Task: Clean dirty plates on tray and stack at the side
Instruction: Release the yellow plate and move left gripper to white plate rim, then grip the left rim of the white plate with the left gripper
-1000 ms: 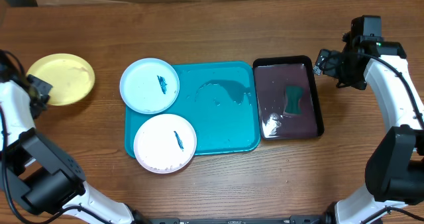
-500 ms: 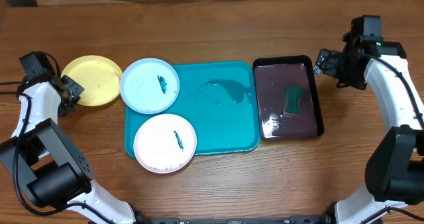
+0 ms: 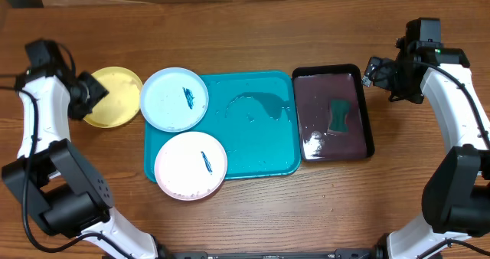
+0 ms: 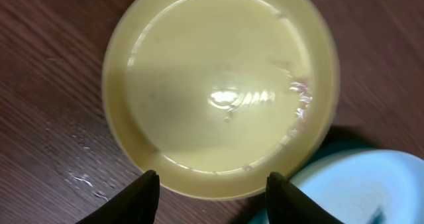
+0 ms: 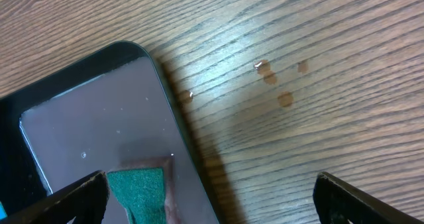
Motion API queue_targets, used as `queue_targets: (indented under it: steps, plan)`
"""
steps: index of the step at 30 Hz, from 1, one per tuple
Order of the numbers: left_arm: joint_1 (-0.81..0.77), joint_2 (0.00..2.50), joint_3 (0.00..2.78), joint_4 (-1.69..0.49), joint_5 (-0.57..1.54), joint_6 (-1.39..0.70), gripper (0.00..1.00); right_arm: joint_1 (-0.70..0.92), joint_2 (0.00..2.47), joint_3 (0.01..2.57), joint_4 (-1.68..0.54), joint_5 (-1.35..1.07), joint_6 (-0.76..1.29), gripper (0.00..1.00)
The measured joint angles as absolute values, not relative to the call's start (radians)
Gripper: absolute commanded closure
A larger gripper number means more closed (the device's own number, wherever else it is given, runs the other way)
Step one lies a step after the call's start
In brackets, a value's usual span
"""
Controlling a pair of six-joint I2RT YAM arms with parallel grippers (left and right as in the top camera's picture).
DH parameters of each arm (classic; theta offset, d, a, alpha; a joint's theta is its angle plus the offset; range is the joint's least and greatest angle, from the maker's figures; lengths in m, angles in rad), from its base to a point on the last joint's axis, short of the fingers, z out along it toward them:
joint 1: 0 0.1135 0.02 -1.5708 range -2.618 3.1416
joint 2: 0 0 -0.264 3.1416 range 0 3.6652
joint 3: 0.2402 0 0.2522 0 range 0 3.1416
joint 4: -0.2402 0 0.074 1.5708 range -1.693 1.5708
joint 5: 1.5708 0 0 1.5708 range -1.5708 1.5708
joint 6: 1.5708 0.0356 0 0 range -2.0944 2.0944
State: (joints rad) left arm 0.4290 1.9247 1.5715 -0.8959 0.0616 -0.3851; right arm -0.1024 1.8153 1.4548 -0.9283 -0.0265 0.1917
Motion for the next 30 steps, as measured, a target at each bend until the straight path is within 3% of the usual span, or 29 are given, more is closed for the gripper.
queue_targets:
  steps: [12, 22, 30]
  plan:
    - [0.204, 1.924, 1.543, -1.002, 0.057, -0.381, 0.55, -0.102, 1.815, 1.455, -0.928, -0.027, 0.191, 0.00]
    - [0.185, 1.924, 1.422, -0.915, 0.022, -0.366, 0.59, -0.102, 1.815, 1.455, -0.928, -0.027, 0.191, 0.00]
    - [0.185, 1.924, 1.358, -0.857, 0.021, -0.362, 0.76, -0.102, 1.815, 1.455, -0.928, -0.027, 0.191, 0.00]
